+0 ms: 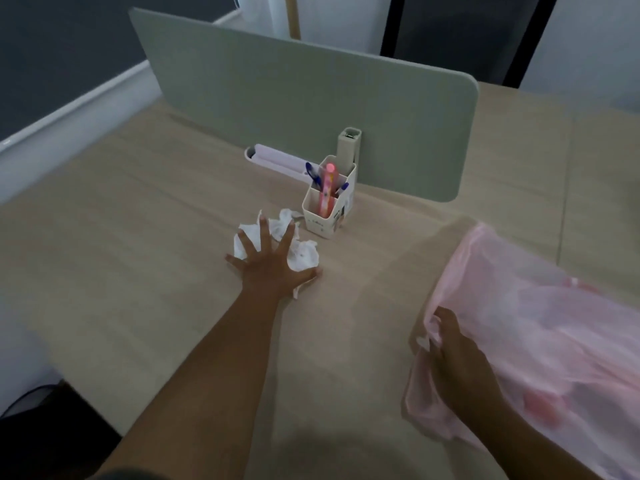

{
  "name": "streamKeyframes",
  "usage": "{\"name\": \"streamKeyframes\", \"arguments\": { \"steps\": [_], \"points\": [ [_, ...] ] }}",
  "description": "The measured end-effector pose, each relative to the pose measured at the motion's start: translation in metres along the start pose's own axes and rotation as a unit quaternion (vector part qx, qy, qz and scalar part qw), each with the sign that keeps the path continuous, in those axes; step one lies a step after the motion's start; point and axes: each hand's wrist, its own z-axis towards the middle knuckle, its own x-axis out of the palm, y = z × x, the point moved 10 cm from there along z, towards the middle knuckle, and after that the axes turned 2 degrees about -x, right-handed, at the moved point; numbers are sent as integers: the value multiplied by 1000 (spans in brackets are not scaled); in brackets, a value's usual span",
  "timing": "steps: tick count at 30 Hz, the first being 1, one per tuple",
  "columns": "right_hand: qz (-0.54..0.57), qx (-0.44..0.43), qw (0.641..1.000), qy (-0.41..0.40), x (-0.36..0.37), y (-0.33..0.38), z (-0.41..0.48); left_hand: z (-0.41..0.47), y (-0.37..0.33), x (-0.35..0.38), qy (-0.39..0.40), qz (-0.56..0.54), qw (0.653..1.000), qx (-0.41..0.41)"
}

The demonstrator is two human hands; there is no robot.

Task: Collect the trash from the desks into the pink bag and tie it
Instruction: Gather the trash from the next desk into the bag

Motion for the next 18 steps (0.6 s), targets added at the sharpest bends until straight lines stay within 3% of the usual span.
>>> {"name": "streamKeyframes", "arguments": {
  "steps": [3,6,9,11,15,18],
  "points": [
    [-16,-15,1000,7,3,-2,7,22,-2,12,29,-1,999,18],
    [40,-19,999,-16,-1,-1,15,33,1,28,49,6,999,22],
    [60,-33,997,-26,-3,0,21,28,-7,9,-66,39,996,52],
    [59,-25,997,-30,-3,-6,25,23,-18,4,-102,43,989,96],
    [59,-1,997,-39,-8,-18,25,18,-40,9,-71,-1,989,127],
    [71,-13,993,-93,-30,-23,15,-7,-81,6,-58,-29,982,176]
  ]
}}
